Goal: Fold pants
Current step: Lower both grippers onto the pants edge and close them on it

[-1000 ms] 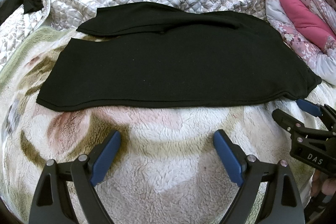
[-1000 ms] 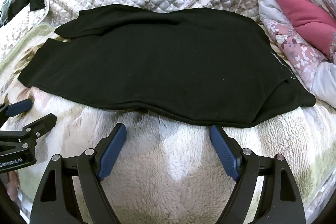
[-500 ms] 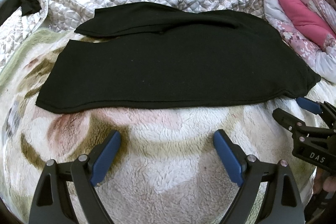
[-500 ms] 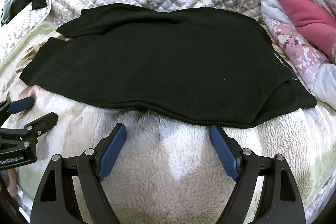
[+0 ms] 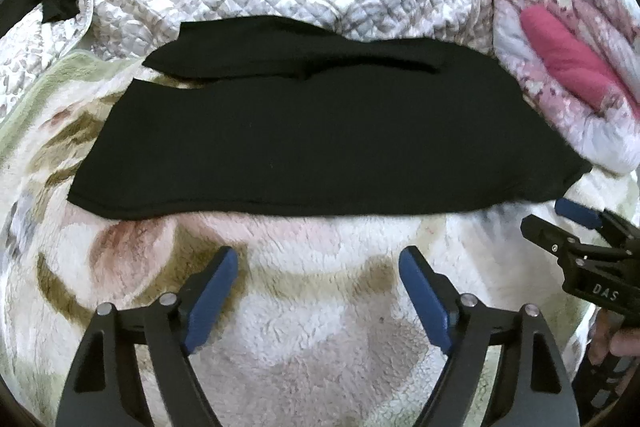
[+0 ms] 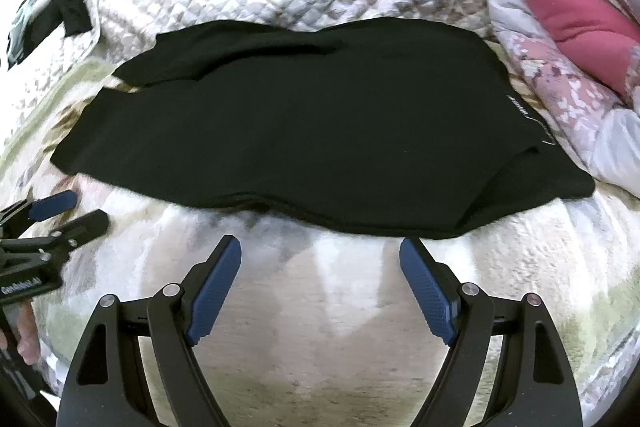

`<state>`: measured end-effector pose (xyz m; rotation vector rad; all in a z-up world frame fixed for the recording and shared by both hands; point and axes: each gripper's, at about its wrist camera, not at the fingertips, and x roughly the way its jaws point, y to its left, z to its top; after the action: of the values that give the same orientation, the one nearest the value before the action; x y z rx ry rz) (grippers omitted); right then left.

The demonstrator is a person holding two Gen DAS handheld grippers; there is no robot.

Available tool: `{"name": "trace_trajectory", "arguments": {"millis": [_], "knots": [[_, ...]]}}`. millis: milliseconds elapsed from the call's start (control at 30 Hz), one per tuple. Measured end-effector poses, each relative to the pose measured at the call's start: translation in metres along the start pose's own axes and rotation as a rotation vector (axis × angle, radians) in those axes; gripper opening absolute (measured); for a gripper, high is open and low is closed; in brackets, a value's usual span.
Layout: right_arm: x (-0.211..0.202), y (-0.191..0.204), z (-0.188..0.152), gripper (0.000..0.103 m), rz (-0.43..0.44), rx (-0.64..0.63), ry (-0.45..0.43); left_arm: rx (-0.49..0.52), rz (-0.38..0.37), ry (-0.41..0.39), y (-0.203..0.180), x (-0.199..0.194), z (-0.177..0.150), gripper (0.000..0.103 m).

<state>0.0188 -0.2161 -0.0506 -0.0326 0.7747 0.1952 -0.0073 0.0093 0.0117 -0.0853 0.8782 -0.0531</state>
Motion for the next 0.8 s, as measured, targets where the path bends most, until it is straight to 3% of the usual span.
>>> {"name": "trace_trajectory", "arguments": {"millis": [167,367,800], "knots": [[-0.009,-0.031,0.005,0.076,-0.017,0.092,-0.033,-0.127,-0.033,-0.027,0.036,-0.010,0.006,0.083],[-0.019,-0.061,0.005,0.076,-0.070,0.189,-0.046,-0.374,-0.109,0.020,0.097,0.003,0.000,0.078],[0.006,-0.096,0.030,0.073,0.041,0.392,-0.053,-0.463,-0.178,-0.020,0.116,0.032,0.028,0.078]]}}
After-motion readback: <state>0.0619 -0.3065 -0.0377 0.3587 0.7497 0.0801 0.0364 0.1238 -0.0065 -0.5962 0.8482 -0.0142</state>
